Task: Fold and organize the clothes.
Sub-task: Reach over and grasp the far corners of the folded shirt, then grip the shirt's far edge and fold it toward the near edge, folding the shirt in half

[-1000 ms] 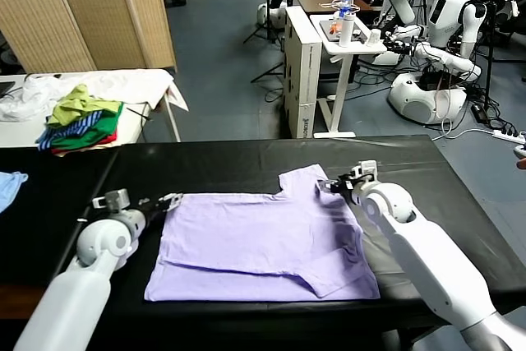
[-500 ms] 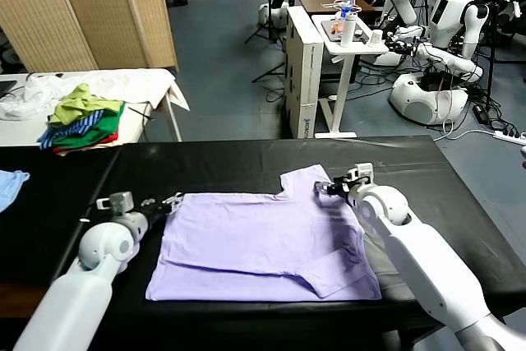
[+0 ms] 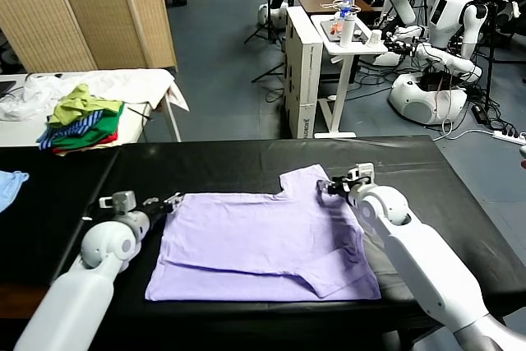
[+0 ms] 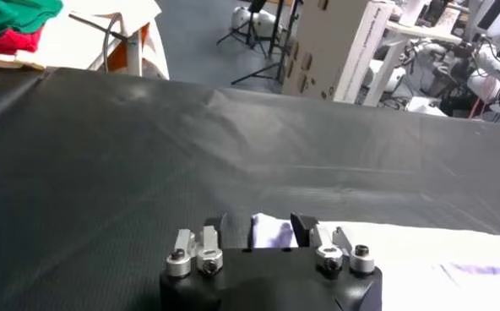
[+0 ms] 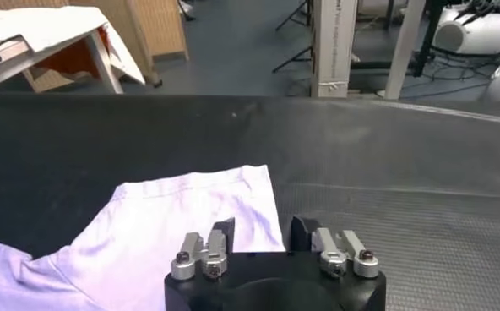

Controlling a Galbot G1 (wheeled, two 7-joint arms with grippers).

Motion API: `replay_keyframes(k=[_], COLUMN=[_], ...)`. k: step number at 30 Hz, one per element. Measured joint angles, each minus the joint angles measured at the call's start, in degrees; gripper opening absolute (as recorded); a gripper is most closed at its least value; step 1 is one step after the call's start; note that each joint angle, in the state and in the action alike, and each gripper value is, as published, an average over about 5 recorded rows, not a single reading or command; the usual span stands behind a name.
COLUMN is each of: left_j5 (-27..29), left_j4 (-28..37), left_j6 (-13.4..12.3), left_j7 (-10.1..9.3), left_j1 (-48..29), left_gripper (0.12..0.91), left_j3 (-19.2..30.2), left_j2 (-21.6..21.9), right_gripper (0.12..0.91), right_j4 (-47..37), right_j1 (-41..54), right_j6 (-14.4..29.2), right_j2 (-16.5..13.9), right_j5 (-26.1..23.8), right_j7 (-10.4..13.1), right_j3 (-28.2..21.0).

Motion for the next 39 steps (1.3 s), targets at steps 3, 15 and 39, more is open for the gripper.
replay_keyframes(k=[3, 15, 39], left_j5=[-0.03, 0.18, -4.15], left_j4=[0.07, -0.54, -11.5], left_j6=[0.01, 0.09, 0.56], left_j7=[0.1, 1.23, 0.48], left_j1=[-0.1, 0.52, 8.82], left_gripper=[0.29, 0.21, 0.189], left_j3=[0.1, -0.1, -7.3], left_j2=[-0.01, -0.06, 5.51], right_gripper=[0.389, 0.142, 0.14], right_j4=[-0.05, 1.91, 18.09], right_j1=[-0.09, -1.84, -10.6], right_j6=[0.01, 2.96, 1.14], right_j2=[0.02, -0.3, -7.27], right_j5=[-0.06, 0.04, 4.54], right_j7=[-0.05, -0.75, 1.97], right_j3=[0.09, 1.64, 8.26])
